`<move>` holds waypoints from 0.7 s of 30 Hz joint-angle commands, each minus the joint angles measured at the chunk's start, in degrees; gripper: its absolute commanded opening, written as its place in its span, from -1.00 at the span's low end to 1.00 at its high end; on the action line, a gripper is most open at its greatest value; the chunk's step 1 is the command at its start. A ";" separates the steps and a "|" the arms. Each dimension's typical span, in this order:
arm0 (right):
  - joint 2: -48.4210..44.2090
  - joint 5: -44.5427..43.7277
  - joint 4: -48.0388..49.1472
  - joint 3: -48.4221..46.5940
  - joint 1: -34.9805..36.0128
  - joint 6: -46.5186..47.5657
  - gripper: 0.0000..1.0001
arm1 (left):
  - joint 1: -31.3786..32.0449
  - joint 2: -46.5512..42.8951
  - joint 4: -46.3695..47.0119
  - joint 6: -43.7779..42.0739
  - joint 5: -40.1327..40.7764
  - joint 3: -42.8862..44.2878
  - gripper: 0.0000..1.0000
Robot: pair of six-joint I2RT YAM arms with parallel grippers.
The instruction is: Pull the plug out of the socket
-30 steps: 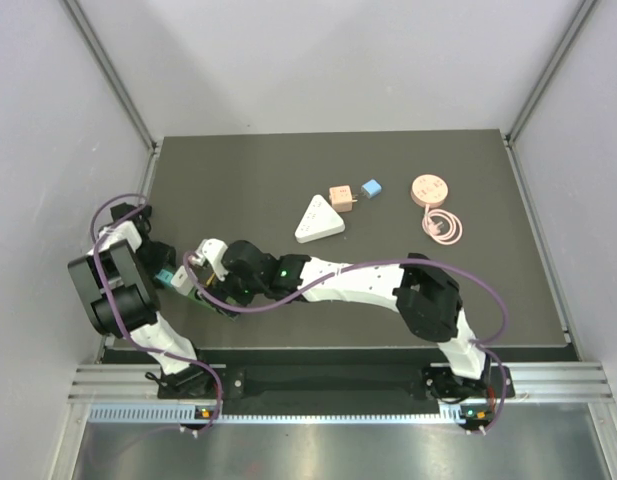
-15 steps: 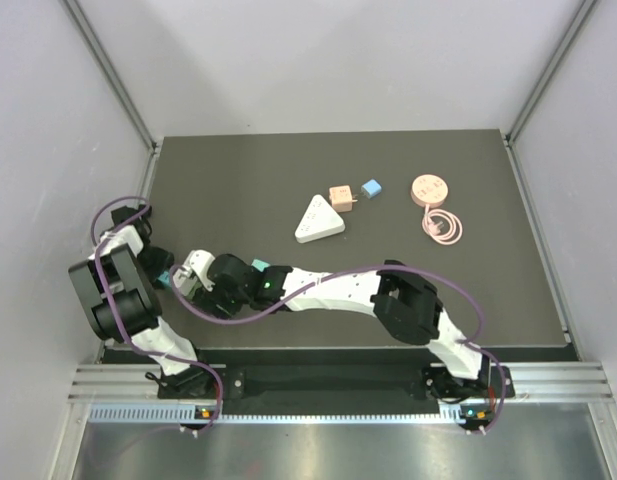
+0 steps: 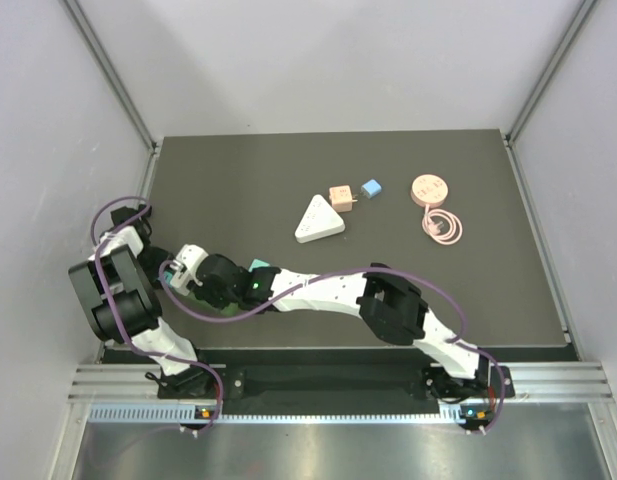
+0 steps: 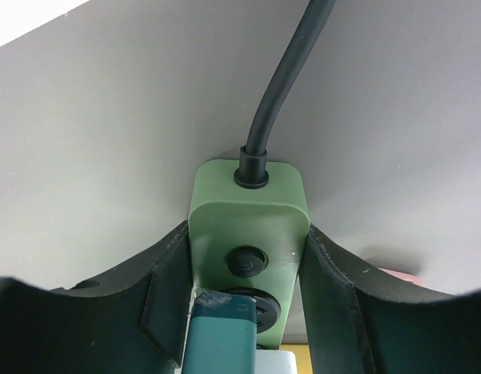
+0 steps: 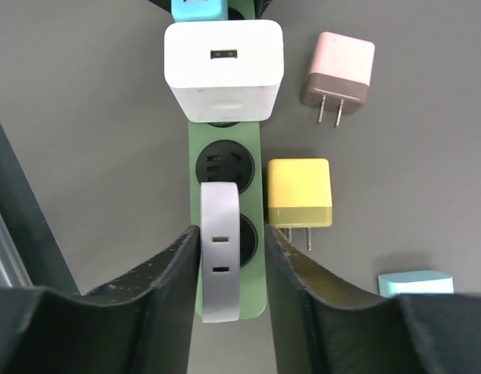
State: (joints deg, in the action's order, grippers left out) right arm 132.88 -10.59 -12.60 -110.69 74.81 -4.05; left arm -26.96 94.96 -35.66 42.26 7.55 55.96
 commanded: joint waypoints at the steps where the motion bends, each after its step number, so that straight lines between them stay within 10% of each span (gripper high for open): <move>1: 0.45 -2.86 1.44 -2.60 0.87 0.28 -0.26 | 0.15 0.05 2.61 -0.78 0.89 -2.26 -1.00; 5: 0.63 -2.59 2.32 -1.28 1.48 0.28 -0.35 | 0.15 0.14 2.79 -0.51 0.80 -2.53 -1.00; 9: 0.72 -2.77 3.19 -1.19 2.27 0.28 -0.97 | 0.15 0.32 2.44 -0.25 1.59 -2.62 -1.00; 21: -12.46 -14.99 21.30 14.89 1.84 -8.95 -1.00 | 0.77 -0.74 2.17 0.63 5.37 -3.06 -1.00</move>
State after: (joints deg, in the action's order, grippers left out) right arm 127.98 -19.11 3.49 -97.06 77.25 -7.97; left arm -26.39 94.06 -35.09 42.74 8.51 55.02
